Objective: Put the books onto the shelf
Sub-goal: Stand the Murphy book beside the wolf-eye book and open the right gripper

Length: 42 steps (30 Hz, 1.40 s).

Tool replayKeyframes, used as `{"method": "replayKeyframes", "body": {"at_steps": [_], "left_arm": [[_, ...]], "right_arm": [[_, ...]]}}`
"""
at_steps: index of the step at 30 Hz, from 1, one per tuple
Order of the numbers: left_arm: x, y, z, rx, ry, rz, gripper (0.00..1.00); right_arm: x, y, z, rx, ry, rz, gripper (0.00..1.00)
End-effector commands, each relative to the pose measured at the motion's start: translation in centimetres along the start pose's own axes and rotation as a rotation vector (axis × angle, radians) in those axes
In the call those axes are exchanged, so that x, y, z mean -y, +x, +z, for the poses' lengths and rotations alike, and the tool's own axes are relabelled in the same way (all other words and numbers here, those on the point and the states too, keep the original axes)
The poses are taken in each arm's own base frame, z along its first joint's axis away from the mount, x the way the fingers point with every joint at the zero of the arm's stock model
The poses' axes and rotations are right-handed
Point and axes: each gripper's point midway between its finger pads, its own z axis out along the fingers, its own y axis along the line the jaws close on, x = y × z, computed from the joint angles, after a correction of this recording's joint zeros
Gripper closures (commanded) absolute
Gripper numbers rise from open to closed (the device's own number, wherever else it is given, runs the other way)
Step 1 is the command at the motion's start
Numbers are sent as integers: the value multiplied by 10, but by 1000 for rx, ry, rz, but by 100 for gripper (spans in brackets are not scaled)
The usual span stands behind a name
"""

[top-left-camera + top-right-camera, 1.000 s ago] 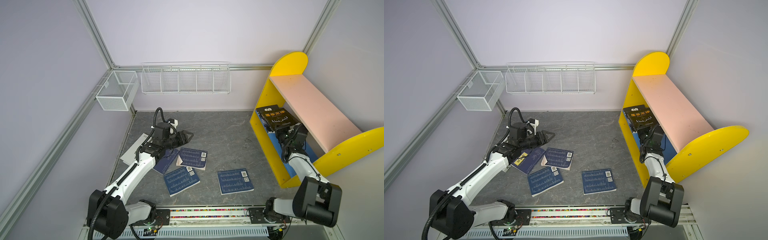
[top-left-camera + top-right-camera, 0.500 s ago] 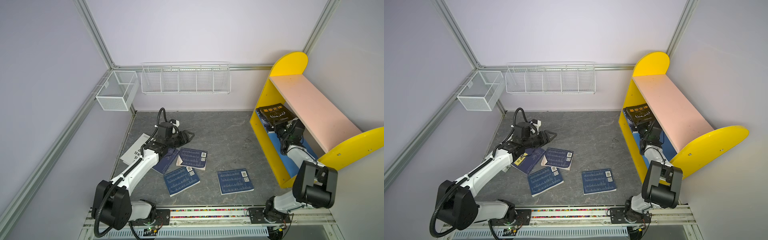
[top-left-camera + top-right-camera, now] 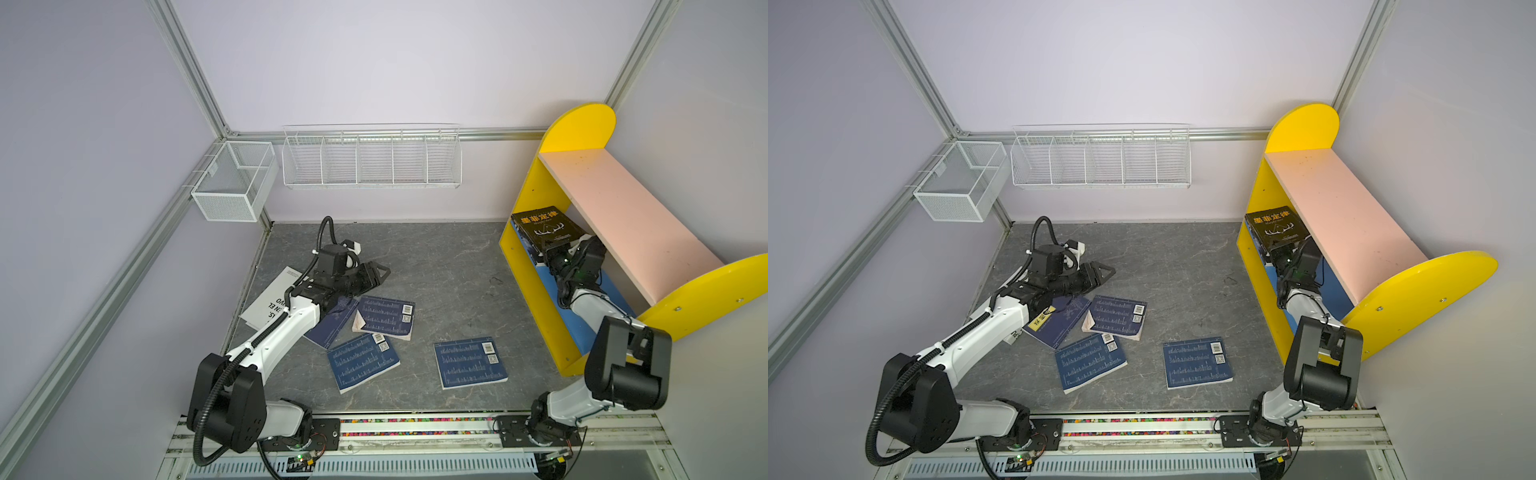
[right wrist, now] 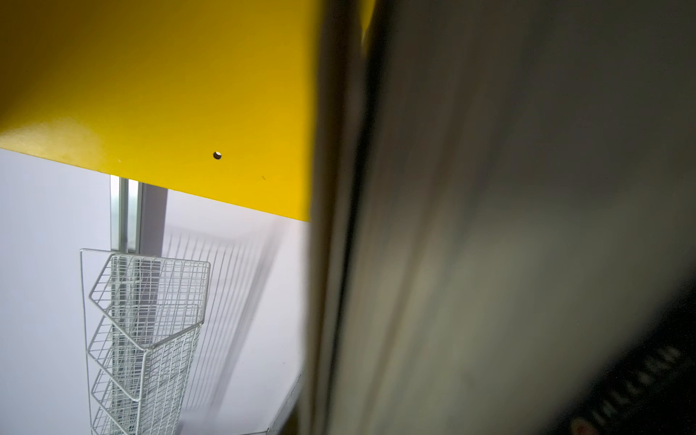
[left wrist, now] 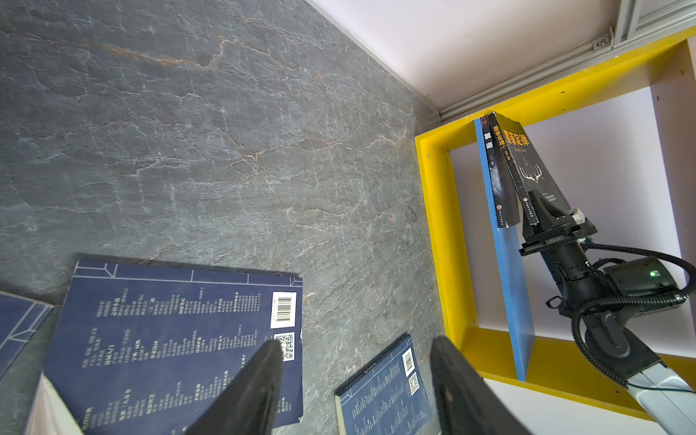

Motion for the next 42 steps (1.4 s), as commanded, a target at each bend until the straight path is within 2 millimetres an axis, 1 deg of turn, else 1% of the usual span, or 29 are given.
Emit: {"method": "replayKeyframes", "body": {"at_steps": [1,6,13,16,19,21,24,26,29,33,37,42], "left_arm": [[0,-1,0,10,6,-1,37],[-1,2,4,7,13,-14,37],[-3,5,8,-5,13,-18,37],[-4,6,8,-4,11,-21,37],[-4,7,10,-11,13,-23,37],[-4,8,11,-14,14,-22,37],[-3,9,11,-14,17,-20,37],[-4,9,11,-12,18,-23,37],[-5,10,13,-12,20,-28,37],[-6,13,16,-19,27,-29,37],[-7,15,18,-25,29,-32,37],[-7,16,19,-28,32,-32,37]], "right_arm": [[-22,-18,-2,83,-73,-1,94],[-19,-17,-8,99,-57,3,94],[-14,-16,-5,98,-41,9,94],[-13,-11,-1,77,-30,-5,94],[-11,-6,3,58,-9,-31,81],[-9,-4,2,41,27,-54,76],[-7,-2,-2,30,84,-89,65],[-6,-2,-6,27,116,-102,60],[-7,0,-10,15,161,-131,48],[-10,-2,-19,29,239,-178,42],[-2,-5,-25,25,325,-184,37],[9,-2,-31,20,397,-176,33]]}}
